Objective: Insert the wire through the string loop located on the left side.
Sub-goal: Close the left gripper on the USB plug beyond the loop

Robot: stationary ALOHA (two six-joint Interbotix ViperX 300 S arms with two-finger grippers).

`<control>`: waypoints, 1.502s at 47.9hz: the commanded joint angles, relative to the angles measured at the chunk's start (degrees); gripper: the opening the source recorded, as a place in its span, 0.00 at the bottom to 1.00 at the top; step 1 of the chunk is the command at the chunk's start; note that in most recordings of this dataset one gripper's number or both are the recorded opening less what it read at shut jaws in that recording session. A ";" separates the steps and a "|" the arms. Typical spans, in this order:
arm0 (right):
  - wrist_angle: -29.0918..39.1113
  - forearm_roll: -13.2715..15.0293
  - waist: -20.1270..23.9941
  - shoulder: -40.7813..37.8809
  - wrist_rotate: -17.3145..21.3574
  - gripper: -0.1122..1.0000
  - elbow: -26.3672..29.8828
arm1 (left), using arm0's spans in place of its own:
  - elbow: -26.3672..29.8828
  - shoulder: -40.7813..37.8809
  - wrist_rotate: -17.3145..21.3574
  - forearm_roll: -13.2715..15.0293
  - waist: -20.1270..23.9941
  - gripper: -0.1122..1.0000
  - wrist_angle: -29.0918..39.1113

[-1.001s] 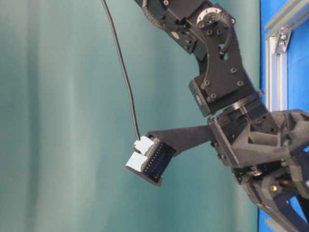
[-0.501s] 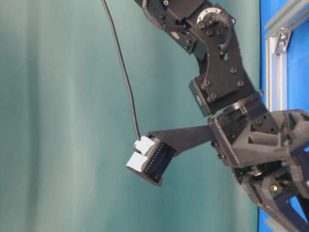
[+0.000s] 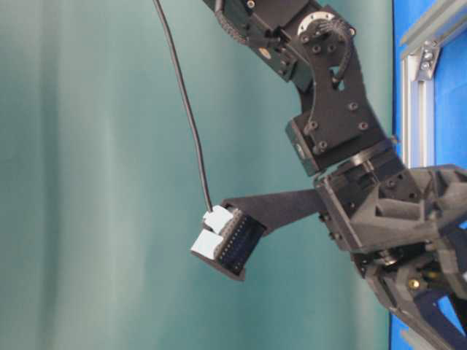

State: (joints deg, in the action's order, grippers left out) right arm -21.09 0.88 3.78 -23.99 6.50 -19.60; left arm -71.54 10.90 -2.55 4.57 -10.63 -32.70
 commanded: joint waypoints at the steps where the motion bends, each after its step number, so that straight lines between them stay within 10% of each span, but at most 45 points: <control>1: 0.18 0.00 -0.18 1.05 -0.09 0.10 0.79 | 0.79 0.44 -0.09 0.09 -0.18 0.85 -0.26; 15: 0.53 0.35 -0.26 1.14 -0.18 0.10 0.97 | 0.88 0.35 0.09 0.00 -0.18 0.17 -0.35; 34: 0.53 0.09 -0.18 1.14 0.44 0.13 0.88 | 0.79 0.44 0.00 0.00 -0.18 0.17 0.00; 51: 0.79 0.00 0.00 2.20 0.53 0.93 -0.53 | 0.62 0.88 -0.09 0.00 -0.18 0.17 0.79; 72: 0.79 0.00 0.79 5.62 0.62 0.93 -4.31 | -2.55 16.00 -1.93 0.00 -0.18 0.17 20.13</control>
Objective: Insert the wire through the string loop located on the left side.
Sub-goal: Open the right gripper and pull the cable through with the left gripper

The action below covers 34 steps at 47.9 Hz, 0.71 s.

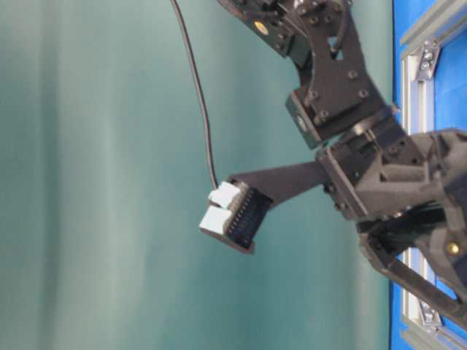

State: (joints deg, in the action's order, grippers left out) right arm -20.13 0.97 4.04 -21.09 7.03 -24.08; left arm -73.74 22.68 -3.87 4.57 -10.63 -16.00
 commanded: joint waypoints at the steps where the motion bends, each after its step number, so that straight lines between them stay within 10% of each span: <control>1: -0.18 -0.09 0.70 2.72 0.00 0.93 0.09 | -0.62 5.36 -0.97 0.00 -0.18 0.17 4.39; 34: -0.35 -0.18 1.49 3.69 0.09 0.93 -0.53 | -3.96 28.48 -16.61 0.00 -0.18 0.17 26.81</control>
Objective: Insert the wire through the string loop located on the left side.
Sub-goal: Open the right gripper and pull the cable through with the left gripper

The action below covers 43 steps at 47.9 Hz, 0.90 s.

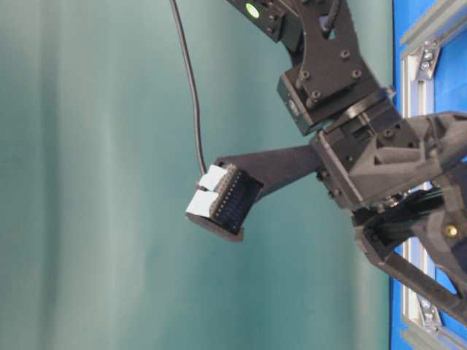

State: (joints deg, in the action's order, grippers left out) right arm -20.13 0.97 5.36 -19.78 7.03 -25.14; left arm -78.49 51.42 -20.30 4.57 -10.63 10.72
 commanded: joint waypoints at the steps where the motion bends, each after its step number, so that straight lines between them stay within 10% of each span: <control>1: -0.44 -0.09 0.09 2.37 0.09 0.93 0.44 | 0.79 -0.35 -0.26 -0.09 -0.18 0.17 0.09; 43: -0.44 -0.09 0.35 2.37 0.09 0.93 0.62 | 0.53 -0.53 1.32 -0.70 -3.16 0.17 -4.48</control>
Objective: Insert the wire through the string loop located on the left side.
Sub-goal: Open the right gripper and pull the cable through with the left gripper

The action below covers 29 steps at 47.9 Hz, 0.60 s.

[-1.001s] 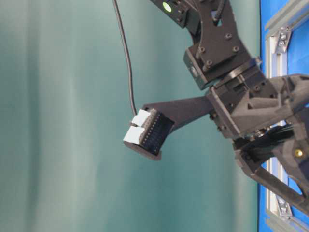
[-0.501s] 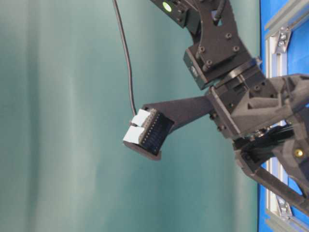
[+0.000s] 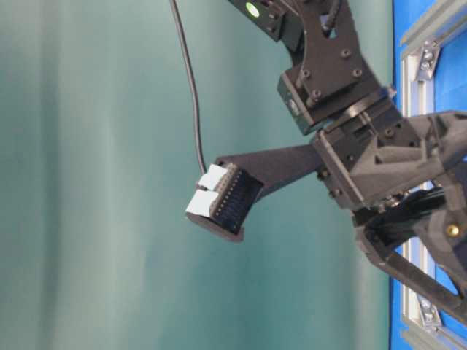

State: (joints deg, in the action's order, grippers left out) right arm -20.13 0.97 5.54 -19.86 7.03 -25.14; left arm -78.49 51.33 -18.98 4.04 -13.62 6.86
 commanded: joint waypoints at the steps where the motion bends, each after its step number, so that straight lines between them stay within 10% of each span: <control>1: -0.44 -0.09 0.26 2.46 0.09 0.93 0.62 | 0.44 -0.44 0.00 -0.18 -0.18 0.18 -0.62; 10: -0.44 -0.09 0.35 2.46 0.09 0.93 0.79 | 0.00 -0.62 -0.26 -0.18 -0.18 0.20 -0.62; 23: -0.44 -0.09 0.35 2.46 0.09 0.93 0.88 | -0.26 -0.62 0.26 -0.53 -0.18 0.86 -0.35; 29: -0.53 -0.18 0.26 2.46 0.09 0.93 1.05 | -0.26 -0.35 0.26 -0.62 -0.18 0.79 -0.53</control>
State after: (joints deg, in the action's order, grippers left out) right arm -20.13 0.88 5.71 -19.86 7.03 -25.14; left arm -79.37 51.24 -18.81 3.69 -13.62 6.77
